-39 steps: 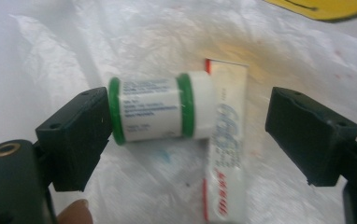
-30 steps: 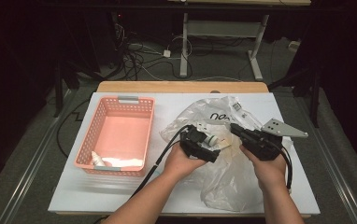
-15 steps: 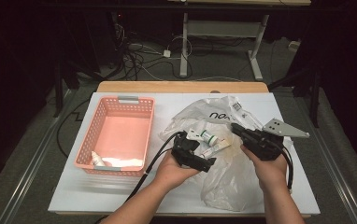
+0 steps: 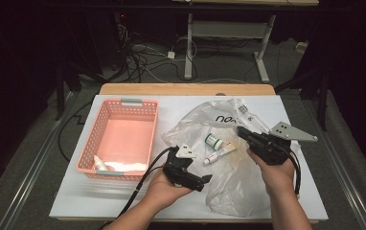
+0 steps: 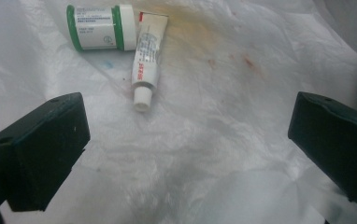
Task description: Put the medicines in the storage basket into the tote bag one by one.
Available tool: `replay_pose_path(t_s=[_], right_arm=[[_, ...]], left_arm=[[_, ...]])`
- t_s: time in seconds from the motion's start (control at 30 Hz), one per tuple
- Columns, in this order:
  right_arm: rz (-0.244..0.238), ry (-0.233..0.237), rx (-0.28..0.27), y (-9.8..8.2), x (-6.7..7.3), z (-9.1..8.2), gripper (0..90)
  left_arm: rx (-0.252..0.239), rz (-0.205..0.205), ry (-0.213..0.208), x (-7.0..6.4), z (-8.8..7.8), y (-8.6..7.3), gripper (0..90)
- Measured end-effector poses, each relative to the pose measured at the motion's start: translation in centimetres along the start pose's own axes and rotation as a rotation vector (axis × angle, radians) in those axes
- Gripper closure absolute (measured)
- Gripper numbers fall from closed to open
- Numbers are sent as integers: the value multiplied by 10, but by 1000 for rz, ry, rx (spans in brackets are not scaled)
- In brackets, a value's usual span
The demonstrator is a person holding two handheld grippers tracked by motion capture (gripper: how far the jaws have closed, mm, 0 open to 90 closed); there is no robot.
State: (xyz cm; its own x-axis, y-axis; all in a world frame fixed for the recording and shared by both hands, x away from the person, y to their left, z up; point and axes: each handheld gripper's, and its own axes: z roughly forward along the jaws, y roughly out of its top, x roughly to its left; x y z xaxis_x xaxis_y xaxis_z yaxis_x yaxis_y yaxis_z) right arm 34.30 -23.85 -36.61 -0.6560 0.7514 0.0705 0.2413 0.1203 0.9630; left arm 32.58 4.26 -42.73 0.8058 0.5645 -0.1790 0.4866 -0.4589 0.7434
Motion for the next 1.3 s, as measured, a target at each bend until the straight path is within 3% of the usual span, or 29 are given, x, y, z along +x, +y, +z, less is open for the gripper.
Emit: replay_pose_path(t_s=[0.27,0.47,0.73,1.03,1.3], right_arm=[[-2,-3,3,0,0,1,900],[-2,-2,5,-1,1,2,900],[-2,-4,10,-2,0,2,900],[1,-3,8,-2,0,1,900],[-3,-4,6,-1,0,0,900]], left_arm=[[-7,-7,-36,-4,-19,-15,0],[-14,13,-21,-5,-34,-21,0],[-21,-14,-24,3,-48,-32,0],[-31,-26,9,12,-72,-42,0],[-46,-56,65,27,-95,-53,0]])
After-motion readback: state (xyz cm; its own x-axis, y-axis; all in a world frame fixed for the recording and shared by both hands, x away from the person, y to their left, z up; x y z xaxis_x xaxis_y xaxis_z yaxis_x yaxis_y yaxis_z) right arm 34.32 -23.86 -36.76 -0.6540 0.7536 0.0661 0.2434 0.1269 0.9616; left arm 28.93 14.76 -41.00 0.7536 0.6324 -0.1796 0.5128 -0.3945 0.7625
